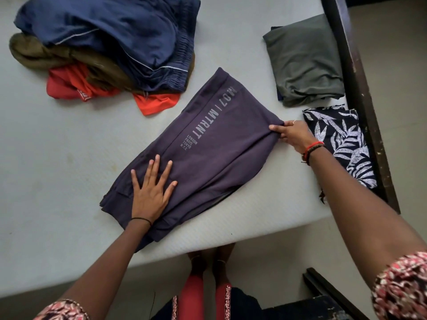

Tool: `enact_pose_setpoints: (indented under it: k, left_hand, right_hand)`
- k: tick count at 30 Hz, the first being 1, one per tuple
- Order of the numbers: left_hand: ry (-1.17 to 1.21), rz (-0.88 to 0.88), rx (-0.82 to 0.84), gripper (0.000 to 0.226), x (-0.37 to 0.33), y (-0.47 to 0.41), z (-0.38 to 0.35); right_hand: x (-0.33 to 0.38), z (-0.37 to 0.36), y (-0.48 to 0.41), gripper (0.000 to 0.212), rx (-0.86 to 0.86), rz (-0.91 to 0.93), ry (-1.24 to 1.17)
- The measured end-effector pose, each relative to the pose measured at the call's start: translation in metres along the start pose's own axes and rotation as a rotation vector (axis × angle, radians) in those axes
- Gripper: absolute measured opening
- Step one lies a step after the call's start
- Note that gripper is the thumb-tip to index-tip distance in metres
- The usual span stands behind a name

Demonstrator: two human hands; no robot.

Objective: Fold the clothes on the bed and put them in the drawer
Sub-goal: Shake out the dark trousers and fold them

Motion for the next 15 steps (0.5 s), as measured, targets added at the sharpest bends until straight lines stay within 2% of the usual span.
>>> enact_pose_setpoints:
  k: [4, 7, 8, 11, 12, 15]
  left_hand:
    - [0.036, -0.041, 0.045, 0.063, 0.016, 0.003, 0.001]
    - [0.193, -0.004, 0.017, 0.065, 0.034, 0.006, 0.008]
    - [0.248, 0.025, -0.016, 0.064, 0.04, 0.005, 0.013]
    - [0.317, 0.033, -0.179, 0.057, 0.047, -0.007, 0.042]
    - [0.324, 0.002, -0.236, 0.054, 0.045, -0.016, 0.054]
    - [0.327, -0.135, -0.37, 0.044, 0.029, -0.059, 0.089]
  right_hand:
    - [0.012, 0.028, -0.01, 0.028, -0.119, 0.114, 0.319]
    - [0.017, 0.016, -0.008, 0.012, -0.11, 0.168, 0.465]
    - [0.021, 0.013, -0.008, 0.006, -0.126, 0.188, 0.472]
    - [0.041, 0.0, -0.007, 0.031, -0.129, 0.204, 0.476]
    - [0.045, -0.003, -0.01, 0.036, -0.108, 0.164, 0.408]
    - [0.045, -0.011, -0.011, 0.028, 0.02, -0.009, 0.23]
Point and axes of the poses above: each hand's wrist, its own y-axis away from the middle knuckle, its own z-axis out of the back of the hand, x = y × z, the point moved 9 cm from there along -y, towards the middle knuckle, and after that the axes turned 6 degrees about -y, right-handed, at the moved point
